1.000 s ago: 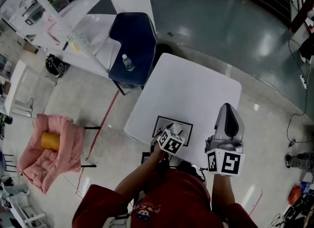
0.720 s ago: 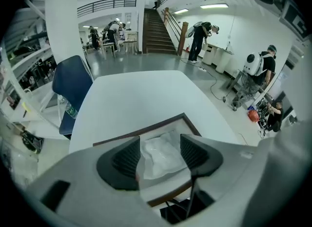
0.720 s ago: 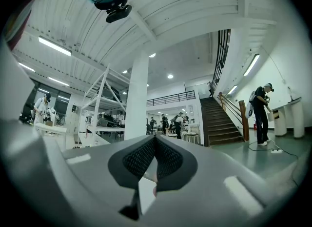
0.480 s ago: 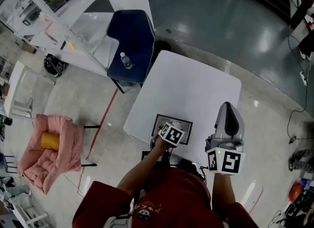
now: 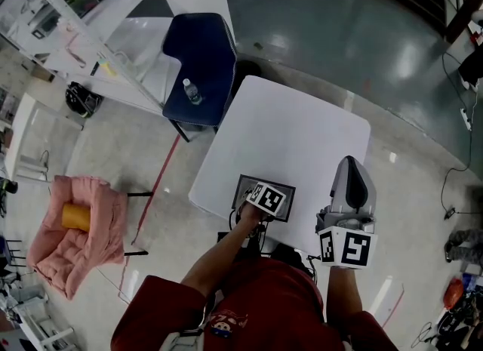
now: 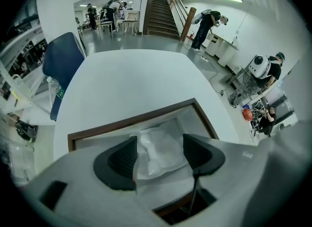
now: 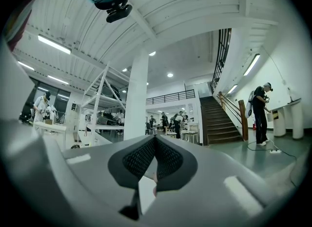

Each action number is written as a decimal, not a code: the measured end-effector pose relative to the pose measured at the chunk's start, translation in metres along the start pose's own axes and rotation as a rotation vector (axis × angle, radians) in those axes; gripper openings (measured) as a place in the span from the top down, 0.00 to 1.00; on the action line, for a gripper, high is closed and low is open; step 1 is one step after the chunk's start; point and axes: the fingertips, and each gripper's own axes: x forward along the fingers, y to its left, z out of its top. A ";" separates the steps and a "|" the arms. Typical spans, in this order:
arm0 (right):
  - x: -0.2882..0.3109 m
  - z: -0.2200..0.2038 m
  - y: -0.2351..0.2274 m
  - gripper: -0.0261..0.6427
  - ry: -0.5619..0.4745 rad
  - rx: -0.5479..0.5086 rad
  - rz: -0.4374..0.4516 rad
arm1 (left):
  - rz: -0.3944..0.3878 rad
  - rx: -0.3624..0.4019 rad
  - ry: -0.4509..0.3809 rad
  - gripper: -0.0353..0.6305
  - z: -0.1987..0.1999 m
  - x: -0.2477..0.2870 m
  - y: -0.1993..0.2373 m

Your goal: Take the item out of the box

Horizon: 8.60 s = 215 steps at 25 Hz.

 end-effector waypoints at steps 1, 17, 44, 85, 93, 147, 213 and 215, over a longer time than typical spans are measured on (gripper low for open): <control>0.000 0.000 0.000 0.96 0.000 0.000 0.000 | -0.001 -0.004 0.004 0.49 -0.001 0.003 0.001; -0.001 -0.005 -0.009 0.96 0.015 0.001 -0.006 | 0.002 -0.034 0.088 0.46 -0.011 0.032 -0.001; 0.005 -0.010 -0.012 0.96 0.026 -0.003 -0.019 | 0.059 0.052 0.163 0.71 -0.019 0.042 0.012; 0.011 -0.009 0.001 0.96 0.002 0.020 0.022 | 0.045 -0.029 0.037 0.87 -0.003 -0.001 0.015; 0.008 -0.007 0.005 0.96 -0.007 0.018 0.032 | 0.046 -0.026 -0.003 0.88 -0.001 -0.019 0.014; 0.004 0.000 0.018 0.96 -0.012 -0.016 0.066 | 0.259 0.075 -0.649 0.89 0.088 -0.196 -0.008; -0.020 0.026 0.030 0.96 -0.120 -0.089 0.025 | 0.415 0.256 -1.400 0.89 0.151 -0.390 -0.050; -0.021 0.024 0.030 0.96 -0.109 -0.085 0.021 | 0.402 0.245 -1.409 0.89 0.151 -0.391 -0.052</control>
